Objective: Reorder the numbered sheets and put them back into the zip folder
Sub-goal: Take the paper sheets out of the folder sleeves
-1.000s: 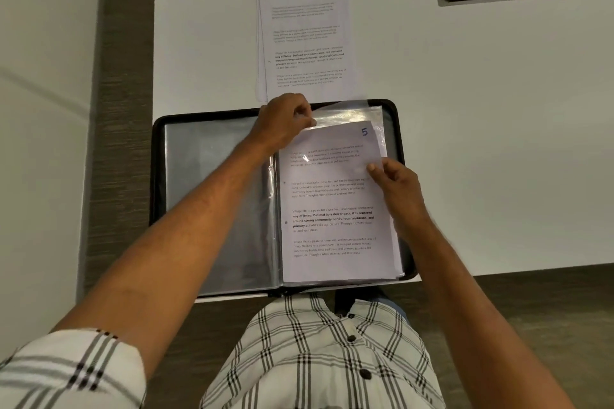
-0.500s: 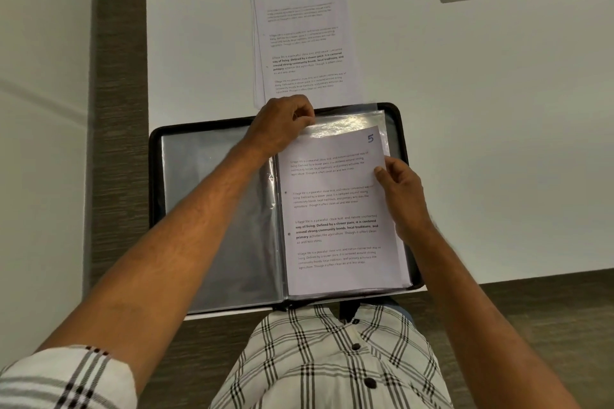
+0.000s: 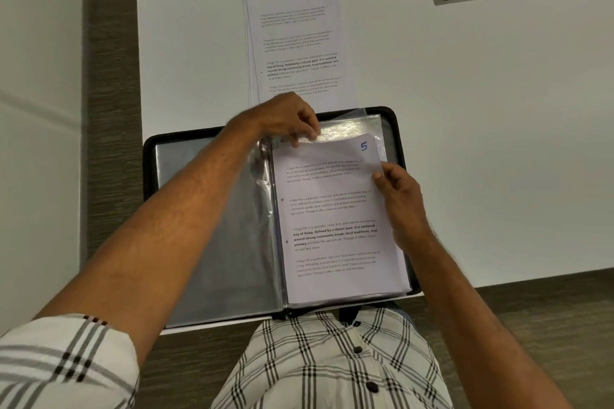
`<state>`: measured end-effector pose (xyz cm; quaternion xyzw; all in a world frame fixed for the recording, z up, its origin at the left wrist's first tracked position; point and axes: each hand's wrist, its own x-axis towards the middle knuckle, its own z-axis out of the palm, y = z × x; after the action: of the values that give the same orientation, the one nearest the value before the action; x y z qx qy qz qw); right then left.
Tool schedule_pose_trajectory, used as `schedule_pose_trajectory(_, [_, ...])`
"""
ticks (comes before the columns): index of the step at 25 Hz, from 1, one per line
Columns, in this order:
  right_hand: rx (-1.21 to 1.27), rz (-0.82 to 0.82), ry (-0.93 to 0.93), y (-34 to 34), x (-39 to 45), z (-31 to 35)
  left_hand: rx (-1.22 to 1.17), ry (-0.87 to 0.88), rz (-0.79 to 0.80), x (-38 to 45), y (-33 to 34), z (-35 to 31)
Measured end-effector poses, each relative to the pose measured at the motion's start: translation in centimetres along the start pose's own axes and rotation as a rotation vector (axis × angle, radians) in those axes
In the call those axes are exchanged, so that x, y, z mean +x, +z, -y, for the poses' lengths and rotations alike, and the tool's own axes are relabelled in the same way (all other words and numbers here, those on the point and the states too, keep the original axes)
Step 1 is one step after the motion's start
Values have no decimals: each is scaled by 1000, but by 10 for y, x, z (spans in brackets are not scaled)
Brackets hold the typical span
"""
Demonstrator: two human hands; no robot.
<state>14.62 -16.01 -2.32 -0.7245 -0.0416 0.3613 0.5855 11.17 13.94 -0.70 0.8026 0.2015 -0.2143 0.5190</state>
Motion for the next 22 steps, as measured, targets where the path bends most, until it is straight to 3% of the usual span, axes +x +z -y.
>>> schedule_pose_trajectory(5, [9, 14, -17, -1, 1, -2, 219, 19, 67, 6, 8, -3])
schedule_pose_trajectory(12, [8, 21, -7, -2, 2, -4, 146, 47, 86, 4, -3, 0])
schedule_pose_trajectory(18, [10, 20, -10, -1, 3, -3, 140, -33, 185, 8, -13, 8])
schedule_pose_trajectory(22, [22, 15, -4, -1, 3, -2, 179, -38, 105, 9, -5, 7])
